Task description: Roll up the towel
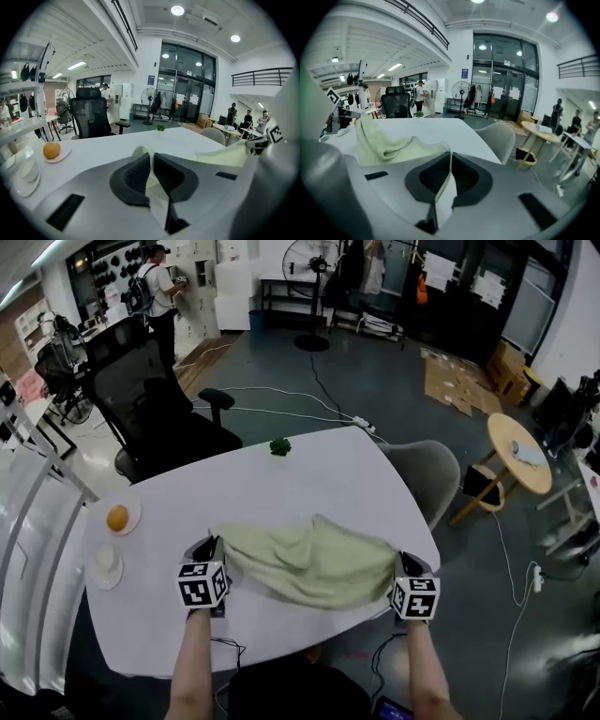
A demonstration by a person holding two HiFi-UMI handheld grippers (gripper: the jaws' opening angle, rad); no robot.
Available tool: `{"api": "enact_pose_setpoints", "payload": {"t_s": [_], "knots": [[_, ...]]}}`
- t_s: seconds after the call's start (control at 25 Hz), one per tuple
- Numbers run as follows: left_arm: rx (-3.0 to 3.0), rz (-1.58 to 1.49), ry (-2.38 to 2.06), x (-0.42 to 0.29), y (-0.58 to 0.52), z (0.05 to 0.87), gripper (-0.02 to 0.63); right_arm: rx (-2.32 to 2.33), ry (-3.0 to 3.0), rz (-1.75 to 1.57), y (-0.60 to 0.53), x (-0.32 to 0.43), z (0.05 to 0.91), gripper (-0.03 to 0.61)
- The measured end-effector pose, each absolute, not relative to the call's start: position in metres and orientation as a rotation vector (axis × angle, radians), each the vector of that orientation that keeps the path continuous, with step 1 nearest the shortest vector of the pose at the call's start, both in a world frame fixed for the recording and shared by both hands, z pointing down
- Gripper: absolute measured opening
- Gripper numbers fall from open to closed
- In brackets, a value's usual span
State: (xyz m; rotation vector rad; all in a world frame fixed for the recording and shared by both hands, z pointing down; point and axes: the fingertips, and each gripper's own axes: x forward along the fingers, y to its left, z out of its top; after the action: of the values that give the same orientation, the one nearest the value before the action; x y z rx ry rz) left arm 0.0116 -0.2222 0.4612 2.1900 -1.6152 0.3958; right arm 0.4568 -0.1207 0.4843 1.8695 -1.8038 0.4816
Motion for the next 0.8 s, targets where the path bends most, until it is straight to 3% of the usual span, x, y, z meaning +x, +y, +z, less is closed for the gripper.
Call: {"api": "enact_pose_setpoints", "payload": {"t_s": [0.8], "knots": [[2.199,0.208,-1.705,-0.064,-0.179,0.421,0.041,1.741,-1.81,0.153,-0.202,0.429,0.42,0.021]]}}
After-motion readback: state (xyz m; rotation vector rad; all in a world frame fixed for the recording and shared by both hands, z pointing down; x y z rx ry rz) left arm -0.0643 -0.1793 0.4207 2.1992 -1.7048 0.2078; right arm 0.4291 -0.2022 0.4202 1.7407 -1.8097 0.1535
